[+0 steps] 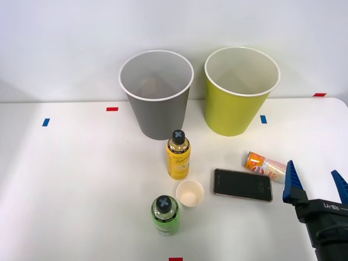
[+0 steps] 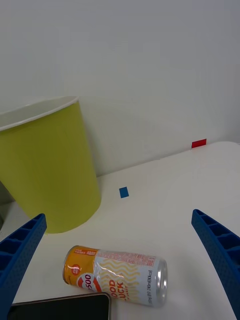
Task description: Put cans in the gray bin, plastic bottles in the light green bin
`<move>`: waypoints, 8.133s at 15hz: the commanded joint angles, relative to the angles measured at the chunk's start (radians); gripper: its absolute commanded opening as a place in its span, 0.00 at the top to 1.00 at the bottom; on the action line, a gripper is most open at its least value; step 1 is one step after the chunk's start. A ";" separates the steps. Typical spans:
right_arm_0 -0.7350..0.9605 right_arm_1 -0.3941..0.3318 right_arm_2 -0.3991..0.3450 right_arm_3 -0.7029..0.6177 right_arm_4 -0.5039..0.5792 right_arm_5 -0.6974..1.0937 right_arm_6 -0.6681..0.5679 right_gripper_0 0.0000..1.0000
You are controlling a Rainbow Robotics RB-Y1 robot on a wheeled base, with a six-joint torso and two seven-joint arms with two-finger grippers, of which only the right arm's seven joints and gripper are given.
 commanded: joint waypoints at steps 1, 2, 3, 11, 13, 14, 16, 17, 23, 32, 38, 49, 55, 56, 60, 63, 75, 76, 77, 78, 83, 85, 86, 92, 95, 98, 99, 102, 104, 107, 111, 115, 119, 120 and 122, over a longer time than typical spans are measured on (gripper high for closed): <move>0.011 0.026 0.002 0.000 0.010 0.000 0.004 0.00; 0.016 0.036 -0.004 0.000 0.063 0.000 -0.006 0.00; 0.030 0.052 -0.004 0.000 0.115 -0.017 -0.022 0.00; 0.151 0.029 0.068 0.183 0.299 -0.397 0.076 0.00; 0.208 -0.016 0.120 0.183 0.251 -0.417 0.185 0.00; 0.235 -0.050 0.151 0.183 0.230 -0.426 0.226 0.00; 0.266 -0.080 0.188 0.183 0.225 -0.425 0.280 0.00; 0.289 -0.085 0.209 0.183 0.225 -0.426 0.283 0.00; 0.341 -0.091 0.231 0.235 0.250 -0.440 0.297 0.00; 0.342 -0.102 0.252 0.269 0.280 -0.440 0.300 0.00; 0.342 -0.102 0.252 0.269 0.280 -0.440 0.300 0.00; 0.342 -0.102 0.252 0.269 0.280 -0.440 0.300 0.00; 0.342 -0.102 0.252 0.269 0.280 -0.440 0.300 0.00; 0.342 -0.102 0.252 0.269 0.280 -0.440 0.300 0.00; 0.342 -0.102 0.252 0.269 0.280 -0.440 0.300 0.00; 0.342 -0.102 0.252 0.269 0.280 -0.440 0.300 0.00; 0.342 -0.102 0.252 0.269 0.280 -0.440 0.300 0.00; 0.342 -0.102 0.252 0.269 0.280 -0.440 0.300 0.00; 0.342 -0.102 0.252 0.269 0.280 -0.440 0.300 0.00; 0.342 -0.102 0.252 0.269 0.280 -0.440 0.300 0.00; 0.342 -0.102 0.252 0.269 0.280 -0.440 0.300 0.00; 0.342 -0.102 0.252 0.269 0.280 -0.440 0.300 0.00; 0.342 -0.102 0.252 0.269 0.280 -0.440 0.300 0.00; 0.342 -0.102 0.252 0.269 0.280 -0.440 0.300 0.00; 0.342 -0.102 0.252 0.269 0.280 -0.440 0.300 0.00; 0.342 -0.102 0.252 0.269 0.280 -0.440 0.300 0.00; 0.342 -0.102 0.252 0.269 0.280 -0.440 0.300 0.00; 0.342 -0.102 0.252 0.269 0.280 -0.440 0.300 0.00; 0.342 -0.102 0.252 0.269 0.280 -0.440 0.300 0.00; 0.342 -0.102 0.252 0.269 0.280 -0.440 0.300 0.00; 0.342 -0.102 0.252 0.269 0.280 -0.440 0.300 0.00; 0.342 -0.102 0.252 0.269 0.280 -0.440 0.300 0.00; 0.342 -0.102 0.252 0.269 0.280 -0.440 0.300 0.00; 0.342 -0.102 0.252 0.269 0.280 -0.440 0.300 0.00; 0.342 -0.102 0.252 0.269 0.280 -0.440 0.300 0.00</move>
